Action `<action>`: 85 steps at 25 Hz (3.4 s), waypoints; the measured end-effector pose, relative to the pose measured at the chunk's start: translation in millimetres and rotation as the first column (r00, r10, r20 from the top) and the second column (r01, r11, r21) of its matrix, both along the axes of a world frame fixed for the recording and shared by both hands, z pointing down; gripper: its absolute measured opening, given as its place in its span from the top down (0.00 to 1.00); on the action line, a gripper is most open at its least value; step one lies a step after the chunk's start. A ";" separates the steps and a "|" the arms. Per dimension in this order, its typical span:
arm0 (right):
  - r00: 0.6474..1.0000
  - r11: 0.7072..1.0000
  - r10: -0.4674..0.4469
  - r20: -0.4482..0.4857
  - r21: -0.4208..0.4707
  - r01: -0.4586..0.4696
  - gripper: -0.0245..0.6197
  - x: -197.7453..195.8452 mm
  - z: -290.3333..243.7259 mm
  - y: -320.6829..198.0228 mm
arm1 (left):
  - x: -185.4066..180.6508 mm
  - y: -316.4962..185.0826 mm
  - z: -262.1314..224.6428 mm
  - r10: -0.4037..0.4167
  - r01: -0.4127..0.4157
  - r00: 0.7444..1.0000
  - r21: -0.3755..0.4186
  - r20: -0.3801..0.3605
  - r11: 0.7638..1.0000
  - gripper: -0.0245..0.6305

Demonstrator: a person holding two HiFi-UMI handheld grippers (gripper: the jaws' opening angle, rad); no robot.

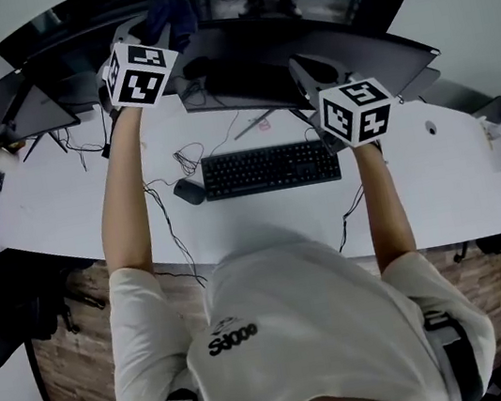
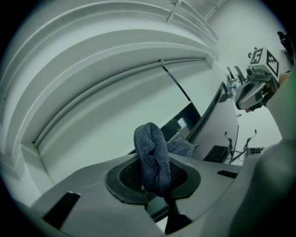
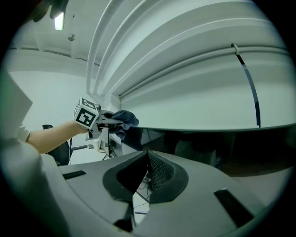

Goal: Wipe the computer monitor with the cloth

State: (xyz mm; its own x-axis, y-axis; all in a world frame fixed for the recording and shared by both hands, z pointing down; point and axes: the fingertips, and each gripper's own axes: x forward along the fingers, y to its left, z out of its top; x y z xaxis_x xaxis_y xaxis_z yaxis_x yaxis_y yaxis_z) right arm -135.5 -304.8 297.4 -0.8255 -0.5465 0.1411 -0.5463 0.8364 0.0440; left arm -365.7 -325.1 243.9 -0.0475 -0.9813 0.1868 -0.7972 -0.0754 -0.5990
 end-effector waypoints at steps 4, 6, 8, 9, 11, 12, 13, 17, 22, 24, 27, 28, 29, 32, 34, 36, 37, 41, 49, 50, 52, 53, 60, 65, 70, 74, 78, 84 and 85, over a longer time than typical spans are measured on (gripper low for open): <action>1.000 1.000 0.020 0.007 -0.022 -0.019 0.97 -18.1 17.3 6.0 | -28.6 8.6 1.2 -0.008 0.010 0.999 0.045 -0.033 0.999 0.83; 0.999 0.999 0.033 0.011 -0.031 -0.032 0.97 -23.6 24.0 7.6 | -43.8 12.4 1.4 -0.028 0.034 0.996 0.076 -0.079 0.997 0.84; 0.999 0.998 0.039 0.008 -0.040 -0.038 0.97 -27.6 29.3 8.8 | -55.5 15.5 7.6 -0.048 0.060 0.991 0.091 -0.128 0.994 0.84; 0.999 0.998 0.040 0.005 -0.043 -0.040 0.97 -29.7 31.3 9.1 | -59.9 16.6 14.7 -0.057 0.070 0.988 0.081 -0.146 0.994 0.84; 0.999 0.998 0.045 0.004 -0.047 -0.045 0.97 -34.6 32.7 7.9 | -64.2 17.0 35.9 -0.064 0.070 0.983 0.030 -0.171 0.997 0.84; 0.999 0.998 0.050 0.009 -0.049 -0.050 0.97 -37.1 32.2 6.7 | -63.9 16.5 47.5 -0.058 0.060 0.981 0.005 -0.185 0.998 0.84; 0.998 0.997 0.058 0.018 -0.051 -0.057 0.97 -39.2 31.5 5.4 | -62.7 16.1 58.1 -0.051 0.050 0.978 -0.010 -0.201 0.999 0.84; 0.997 0.996 0.075 0.027 -0.058 -0.074 0.97 -46.3 34.1 1.1 | -58.7 14.6 95.4 -0.033 0.022 0.962 -0.042 -0.271 0.999 0.84; 0.998 0.995 0.068 -0.006 -0.079 -0.068 0.97 -54.6 49.8 -2.2 | -58.9 11.6 146.2 -0.043 0.003 0.936 -0.117 -0.349 0.993 0.84; 0.998 0.994 0.063 -0.020 -0.090 -0.064 0.97 -57.7 56.9 -3.7 | -59.6 9.9 167.0 -0.053 -0.003 0.923 -0.144 -0.382 0.990 0.84; 0.997 0.994 0.061 -0.044 -0.091 -0.065 0.97 -61.2 65.7 -6.0 | -59.0 9.9 194.5 -0.070 -0.009 0.905 -0.181 -0.421 0.983 0.84; 0.997 0.994 0.063 -0.048 -0.089 -0.067 0.97 -62.2 68.0 -7.0 | -58.6 10.3 202.9 -0.076 -0.010 0.901 -0.195 -0.428 0.981 0.84; 0.997 0.993 0.066 -0.051 -0.091 -0.070 0.97 -63.1 70.3 -8.4 | -58.2 10.4 211.3 -0.083 -0.011 0.898 -0.208 -0.433 0.978 0.84; 0.996 0.991 0.068 -0.062 -0.111 -0.074 0.97 -66.8 80.3 -11.7 | -56.5 8.8 236.6 -0.092 -0.022 0.886 -0.241 -0.454 0.970 0.84; 0.995 0.989 0.059 -0.078 -0.129 -0.069 0.97 -70.3 89.2 -11.9 | -56.7 7.1 254.0 -0.088 -0.039 0.880 -0.255 -0.467 0.966 0.84; 0.995 0.986 0.050 -0.088 -0.151 -0.063 0.97 -73.6 97.3 -12.1 | -58.5 5.7 271.5 -0.086 -0.054 0.880 -0.278 -0.467 0.959 0.84; 0.995 0.985 0.050 -0.090 -0.161 -0.064 0.97 -74.5 100.6 -12.7 | -58.8 5.2 279.9 -0.086 -0.061 0.880 -0.290 -0.467 0.955 0.84; 0.993 0.980 0.055 -0.106 -0.184 -0.074 0.97 -76.3 113.7 -18.6 | -57.8 1.7 313.7 -0.106 -0.090 0.851 -0.343 -0.514 0.935 0.84; 0.983 0.974 0.026 -0.181 -0.216 -0.065 0.97 -85.7 145.4 -24.3 | -64.6 -4.6 372.7 -0.194 -0.145 0.746 -0.439 -0.637 0.887 0.84; 0.981 0.974 0.024 -0.191 -0.216 -0.066 0.97 -85.7 148.9 -25.8 | -65.1 -5.4 378.8 -0.204 -0.151 0.734 -0.448 -0.648 0.881 0.84; 0.978 0.973 0.025 -0.207 -0.218 -0.071 0.97 -84.8 154.5 -29.2 | -63.7 -6.4 390.2 -0.218 -0.166 0.711 -0.461 -0.668 0.872 0.84; 0.977 0.972 0.027 -0.211 -0.221 -0.074 0.97 -84.2 156.7 -30.9 | -61.5 -6.6 395.4 -0.221 -0.179 0.699 -0.466 -0.680 0.866 0.84; 0.977 0.965 0.092 -0.193 -0.223 -0.135 0.97 -75.2 161.5 -44.3 | -36.9 -10.4 413.8 -0.235 -0.255 0.565 -0.439 -0.790 0.861 0.83; 0.967 0.956 0.179 -0.181 -0.200 -0.214 0.97 -46.8 163.5 -49.6 | -7.7 -8.7 414.3 -0.231 -0.323 0.464 -0.406 -0.855 0.855 0.84; 0.960 0.955 0.141 -0.244 -0.221 -0.196 0.97 -16.5 177.3 -42.1 | 30.9 -14.6 410.1 -0.224 -0.358 0.404 -0.378 -0.887 0.854 0.84; 0.951 0.944 0.172 -0.257 -0.233 -0.234 0.97 25.6 178.3 -45.6 | 57.9 -30.2 411.5 -0.251 -0.339 0.353 -0.373 -0.901 0.863 0.84; 0.943 0.935 0.206 -0.261 -0.230 -0.269 0.97 78.9 177.0 -53.4 | 89.0 -47.3 411.1 -0.284 -0.318 0.246 -0.354 -0.927 0.880 0.84; 0.951 0.920 0.263 -0.165 -0.253 -0.299 0.97 154.5 176.1 -62.4 | 123.7 -62.8 412.3 -0.307 -0.202 0.087 -0.319 -0.948 0.926 0.84; 0.949 0.914 0.280 -0.145 -0.262 -0.310 0.97 166.8 175.4 -64.3 | 128.7 -63.5 412.5 -0.311 -0.191 0.084 -0.321 -0.947 0.928 0.84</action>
